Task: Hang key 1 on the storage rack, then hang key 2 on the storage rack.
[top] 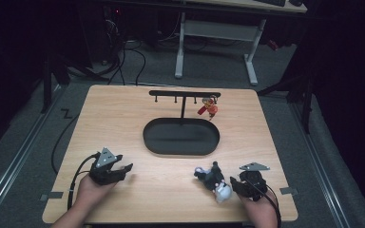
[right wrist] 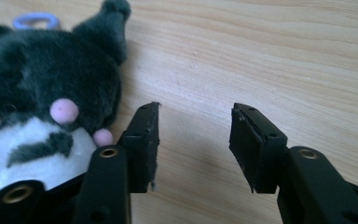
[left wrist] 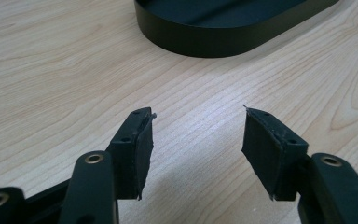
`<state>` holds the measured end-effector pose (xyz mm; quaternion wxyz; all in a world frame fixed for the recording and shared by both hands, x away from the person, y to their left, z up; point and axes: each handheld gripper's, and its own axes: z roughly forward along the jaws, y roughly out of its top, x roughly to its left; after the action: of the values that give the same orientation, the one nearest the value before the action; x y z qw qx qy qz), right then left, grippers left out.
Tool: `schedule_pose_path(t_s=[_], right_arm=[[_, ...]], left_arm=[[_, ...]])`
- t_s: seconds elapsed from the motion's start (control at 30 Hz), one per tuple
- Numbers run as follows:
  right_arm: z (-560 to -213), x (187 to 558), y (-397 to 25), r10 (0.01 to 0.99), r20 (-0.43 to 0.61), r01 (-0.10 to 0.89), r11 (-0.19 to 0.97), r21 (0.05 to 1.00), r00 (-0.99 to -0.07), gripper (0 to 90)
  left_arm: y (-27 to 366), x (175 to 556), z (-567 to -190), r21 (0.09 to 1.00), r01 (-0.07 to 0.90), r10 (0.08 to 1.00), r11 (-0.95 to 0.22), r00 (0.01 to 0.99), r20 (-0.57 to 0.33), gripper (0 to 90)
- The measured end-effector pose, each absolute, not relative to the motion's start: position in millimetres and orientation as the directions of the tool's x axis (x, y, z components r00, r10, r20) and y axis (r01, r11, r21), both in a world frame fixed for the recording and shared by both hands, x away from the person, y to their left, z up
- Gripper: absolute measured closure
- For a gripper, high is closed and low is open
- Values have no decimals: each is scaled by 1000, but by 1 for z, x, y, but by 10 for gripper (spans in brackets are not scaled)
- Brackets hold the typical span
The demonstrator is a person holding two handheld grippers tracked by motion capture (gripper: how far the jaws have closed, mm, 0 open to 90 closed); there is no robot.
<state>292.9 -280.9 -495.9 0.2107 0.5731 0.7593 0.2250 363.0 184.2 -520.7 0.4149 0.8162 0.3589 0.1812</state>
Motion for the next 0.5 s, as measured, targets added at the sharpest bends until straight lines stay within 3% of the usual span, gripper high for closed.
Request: schedule_pose_path(t_s=[0.23, 0.5], right_arm=[[-488, 304, -283, 953, -99, 828, 297, 475, -285, 504], [-485, 312, -280, 948, -42, 876, 308, 372, -315, 478]], left_arm=[[177, 363, -518, 809, 417, 724, -414, 690, 15, 437], [174, 360, -518, 808, 402, 714, -431, 699, 33, 430]])
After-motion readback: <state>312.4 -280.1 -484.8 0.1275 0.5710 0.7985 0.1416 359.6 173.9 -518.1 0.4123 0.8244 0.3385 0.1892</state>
